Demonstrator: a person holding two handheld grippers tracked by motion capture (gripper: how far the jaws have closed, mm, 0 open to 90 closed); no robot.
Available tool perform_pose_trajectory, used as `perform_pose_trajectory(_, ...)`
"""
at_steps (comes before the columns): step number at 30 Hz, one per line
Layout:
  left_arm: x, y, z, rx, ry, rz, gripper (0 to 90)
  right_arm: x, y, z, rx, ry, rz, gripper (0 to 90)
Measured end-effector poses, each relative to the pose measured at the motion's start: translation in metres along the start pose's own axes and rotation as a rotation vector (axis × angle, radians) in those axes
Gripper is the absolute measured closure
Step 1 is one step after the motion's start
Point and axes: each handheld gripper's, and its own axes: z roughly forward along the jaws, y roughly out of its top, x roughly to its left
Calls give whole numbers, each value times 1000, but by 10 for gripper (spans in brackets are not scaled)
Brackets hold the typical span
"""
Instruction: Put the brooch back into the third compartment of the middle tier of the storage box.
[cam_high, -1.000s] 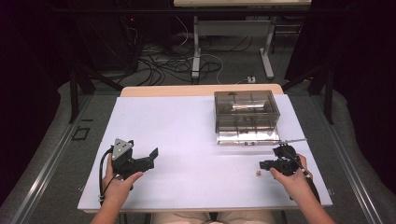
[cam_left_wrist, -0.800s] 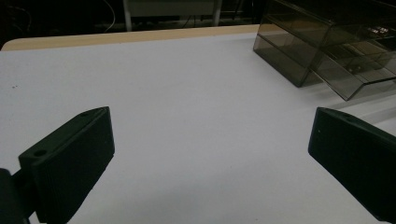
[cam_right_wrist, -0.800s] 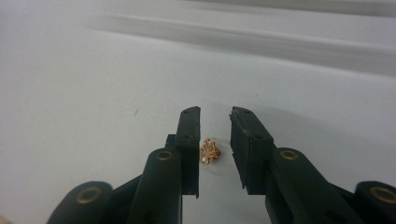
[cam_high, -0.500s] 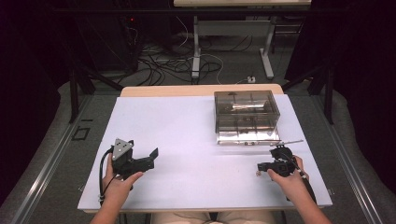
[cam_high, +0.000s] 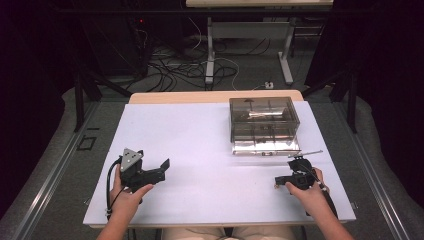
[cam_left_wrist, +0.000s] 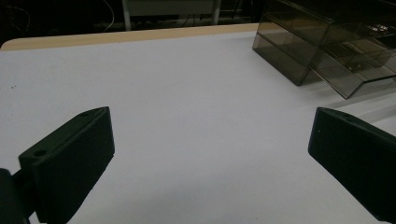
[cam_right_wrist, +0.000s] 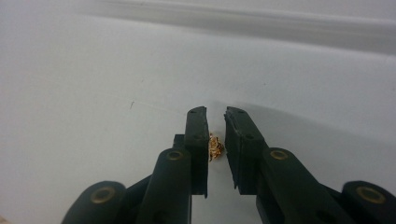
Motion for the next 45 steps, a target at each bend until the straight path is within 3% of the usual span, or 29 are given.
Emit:
perform_pose_trajectory(24, 0, 0, 0, 3, 1, 5, 5, 1, 0, 3, 20, 18, 7, 896)
perform_pose_trajectory(45, 0, 0, 0, 4, -4, -1, 6, 4, 0, 1, 13, 35, -1, 900)
